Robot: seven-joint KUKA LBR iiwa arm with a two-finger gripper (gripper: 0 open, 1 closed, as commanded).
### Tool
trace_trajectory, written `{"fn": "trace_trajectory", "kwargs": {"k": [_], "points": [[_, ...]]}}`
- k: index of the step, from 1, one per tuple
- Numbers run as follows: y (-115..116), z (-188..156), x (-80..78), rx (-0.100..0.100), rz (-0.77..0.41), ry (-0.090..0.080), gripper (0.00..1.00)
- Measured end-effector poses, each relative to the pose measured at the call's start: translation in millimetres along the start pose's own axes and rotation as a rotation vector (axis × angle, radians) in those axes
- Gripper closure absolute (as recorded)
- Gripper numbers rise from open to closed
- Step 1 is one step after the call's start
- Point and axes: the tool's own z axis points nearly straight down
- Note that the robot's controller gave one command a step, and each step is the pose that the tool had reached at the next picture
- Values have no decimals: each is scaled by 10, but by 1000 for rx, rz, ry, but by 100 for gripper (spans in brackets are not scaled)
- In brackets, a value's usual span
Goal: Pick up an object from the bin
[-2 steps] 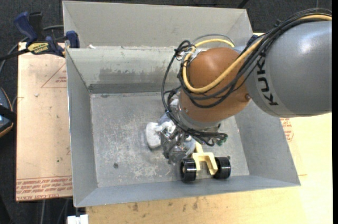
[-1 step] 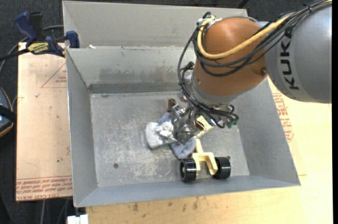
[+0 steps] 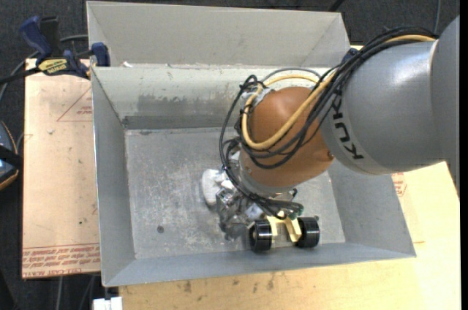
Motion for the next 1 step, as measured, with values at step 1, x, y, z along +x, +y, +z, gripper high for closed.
{"fn": "trace_trajectory", "kwargs": {"k": [1], "points": [[-2, 0, 1, 0, 1, 0, 100]]}}
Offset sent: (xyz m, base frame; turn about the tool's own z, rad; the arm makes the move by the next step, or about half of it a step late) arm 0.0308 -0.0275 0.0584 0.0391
